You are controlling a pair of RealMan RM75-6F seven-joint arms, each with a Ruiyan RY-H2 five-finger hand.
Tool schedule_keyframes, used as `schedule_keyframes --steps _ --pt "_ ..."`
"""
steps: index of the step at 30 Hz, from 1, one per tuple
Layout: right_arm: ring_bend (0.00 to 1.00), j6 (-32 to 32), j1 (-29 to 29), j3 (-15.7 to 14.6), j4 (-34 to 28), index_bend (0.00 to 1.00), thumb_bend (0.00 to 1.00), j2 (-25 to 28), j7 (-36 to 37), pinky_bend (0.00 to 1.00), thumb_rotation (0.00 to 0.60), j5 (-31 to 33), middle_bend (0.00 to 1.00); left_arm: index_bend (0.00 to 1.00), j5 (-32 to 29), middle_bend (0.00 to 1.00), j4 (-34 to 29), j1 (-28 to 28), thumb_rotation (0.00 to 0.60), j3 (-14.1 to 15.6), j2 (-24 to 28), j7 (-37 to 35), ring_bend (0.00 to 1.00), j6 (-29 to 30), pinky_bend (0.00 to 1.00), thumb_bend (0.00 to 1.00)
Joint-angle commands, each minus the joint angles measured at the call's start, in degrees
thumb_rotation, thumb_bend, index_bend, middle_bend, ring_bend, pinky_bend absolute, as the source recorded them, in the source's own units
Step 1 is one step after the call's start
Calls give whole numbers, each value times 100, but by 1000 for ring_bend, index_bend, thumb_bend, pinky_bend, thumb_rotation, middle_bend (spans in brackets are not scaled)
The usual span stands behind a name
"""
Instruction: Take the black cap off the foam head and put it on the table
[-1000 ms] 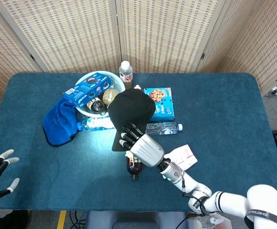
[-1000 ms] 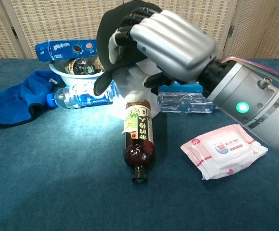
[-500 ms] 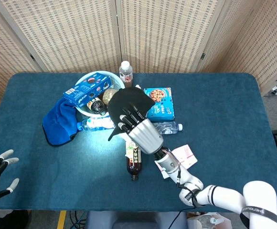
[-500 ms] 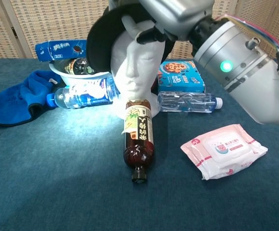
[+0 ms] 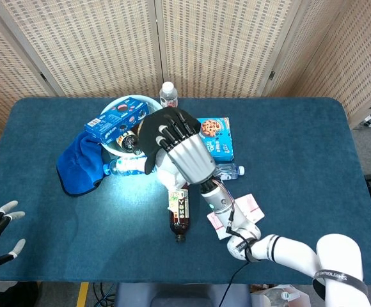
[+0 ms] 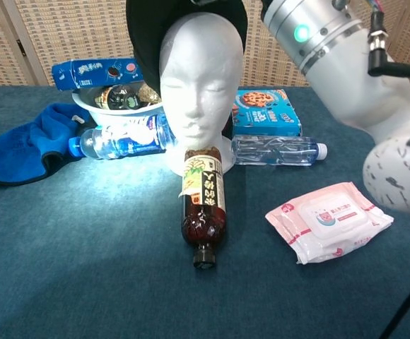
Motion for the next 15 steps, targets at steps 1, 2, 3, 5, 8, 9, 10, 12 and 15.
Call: schedule_keyframes --steps 1,2,3,5,8,9,10,12,15 --pt "195 24 215 143 240 628 618 -56 -42 102 600 91 390 312 -20 164 12 -3 600 -6 -2 -8 170 -10 0 243" --pt "195 35 267 174 312 629 617 -66 -45 100 600 109 390 312 -28 164 17 -4 600 -7 -2 -15 170 -14 0 243" --pt "195 58 330 217 408 631 615 -83 -52 98 600 142 391 312 -35 164 25 -6 600 -9 -3 -22 169 -20 0 243" --pt "195 87 418 270 539 633 612 -99 -45 96 600 187 393 312 -49 164 42 -8 600 -12 -5 -34 170 -29 0 243" --pt "205 154 547 363 755 647 609 -97 -21 95 600 267 404 312 -76 164 68 -10 600 -17 -4 -64 169 -43 0 243" --pt "214 190 589 390 835 658 608 -97 -14 95 600 278 411 312 -84 164 76 -12 600 -18 -2 -72 169 -52 0 243" --pt "222 241 644 432 951 669 608 -98 -24 96 600 303 419 312 -95 164 87 -16 600 -20 -1 -81 169 -63 0 243" --pt "228 313 721 494 1119 682 606 -97 -13 96 600 349 426 312 -112 164 102 -23 600 -27 -4 -99 169 -76 0 243" --pt "235 387 832 576 1349 694 603 -63 40 96 600 406 433 312 -125 164 128 -33 600 -35 -12 -123 169 -92 0 243"
